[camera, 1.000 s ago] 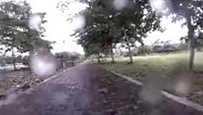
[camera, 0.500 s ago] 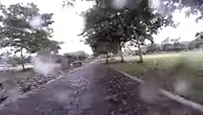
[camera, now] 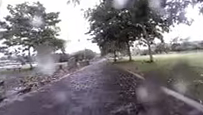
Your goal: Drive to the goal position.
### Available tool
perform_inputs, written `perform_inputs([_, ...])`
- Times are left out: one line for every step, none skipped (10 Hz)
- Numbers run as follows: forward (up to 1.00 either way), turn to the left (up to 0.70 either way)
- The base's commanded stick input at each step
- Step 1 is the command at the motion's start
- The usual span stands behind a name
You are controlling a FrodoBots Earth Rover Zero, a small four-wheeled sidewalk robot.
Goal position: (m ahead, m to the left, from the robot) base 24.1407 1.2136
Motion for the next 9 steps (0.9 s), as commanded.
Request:
perform_inputs([0.7,0.0])
perform_inputs([0.7,0.0])
perform_inputs([0.7,0.0])
perform_inputs([0.7,0.0])
perform_inputs([0.7,0.0])
perform_inputs([0.7,-0.05])
perform_inputs([0.7,-0.35])
perform_inputs([0.7,0.0])
perform_inputs([0.7,0.0])
